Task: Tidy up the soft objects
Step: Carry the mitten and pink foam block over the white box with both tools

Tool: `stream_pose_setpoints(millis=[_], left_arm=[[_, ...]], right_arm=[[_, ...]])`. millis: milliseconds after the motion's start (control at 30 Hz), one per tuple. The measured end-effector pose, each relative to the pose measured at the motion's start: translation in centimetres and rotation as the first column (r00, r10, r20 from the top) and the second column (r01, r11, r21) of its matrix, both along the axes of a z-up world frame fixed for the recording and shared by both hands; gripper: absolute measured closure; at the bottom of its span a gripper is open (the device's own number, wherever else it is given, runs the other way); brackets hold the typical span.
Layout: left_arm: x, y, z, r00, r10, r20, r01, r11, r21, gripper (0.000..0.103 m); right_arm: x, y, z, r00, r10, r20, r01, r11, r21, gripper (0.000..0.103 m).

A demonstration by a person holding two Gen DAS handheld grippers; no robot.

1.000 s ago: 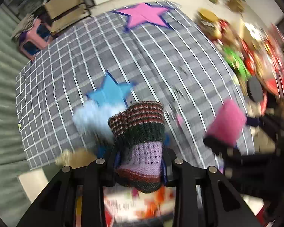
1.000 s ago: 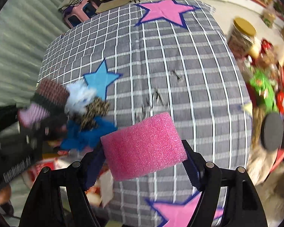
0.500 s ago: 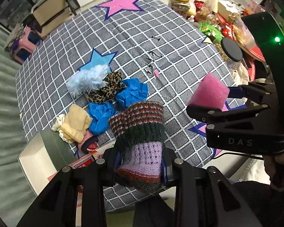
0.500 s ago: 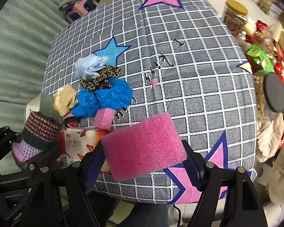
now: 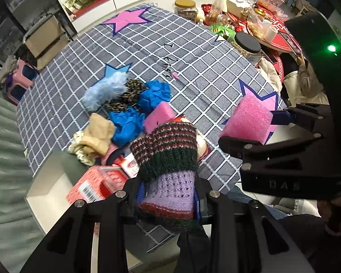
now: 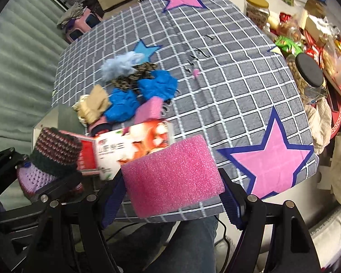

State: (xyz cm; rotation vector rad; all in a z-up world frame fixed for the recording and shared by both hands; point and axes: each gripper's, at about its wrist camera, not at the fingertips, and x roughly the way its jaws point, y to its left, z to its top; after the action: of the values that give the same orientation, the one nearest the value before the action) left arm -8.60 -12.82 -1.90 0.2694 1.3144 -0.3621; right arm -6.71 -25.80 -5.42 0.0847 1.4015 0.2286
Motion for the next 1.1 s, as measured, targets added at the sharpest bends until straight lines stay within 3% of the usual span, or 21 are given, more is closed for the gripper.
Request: stream_pose_setpoints(millis=[267, 567, 1100], left_arm=[[-2.6, 3.2, 0.8, 0.999, 0.0, 0.045, 0.0, 1.0, -0.013, 0.067], [-2.8, 8.0, 2.5, 0.984, 0.149, 0.097, -0.145, 0.988, -0.053, 0.067], [-3.6, 13.2, 1.9, 0.949, 0.303, 0.087, -0.296, 0.952, -0.081, 0.067]], right_arm=[[-3.5, 2.3, 1.0, 0.999, -0.025, 0.043, 0.027, 0.999, -0.031, 0.026], [-2.8, 6.5, 3.4, 0.988, 0.109, 0.112, -0.101, 0.992, -0.071, 0.026], [-3.9, 8.3, 3.0, 0.988, 0.126, 0.091, -0.118, 0.989, -0.091, 0.026]])
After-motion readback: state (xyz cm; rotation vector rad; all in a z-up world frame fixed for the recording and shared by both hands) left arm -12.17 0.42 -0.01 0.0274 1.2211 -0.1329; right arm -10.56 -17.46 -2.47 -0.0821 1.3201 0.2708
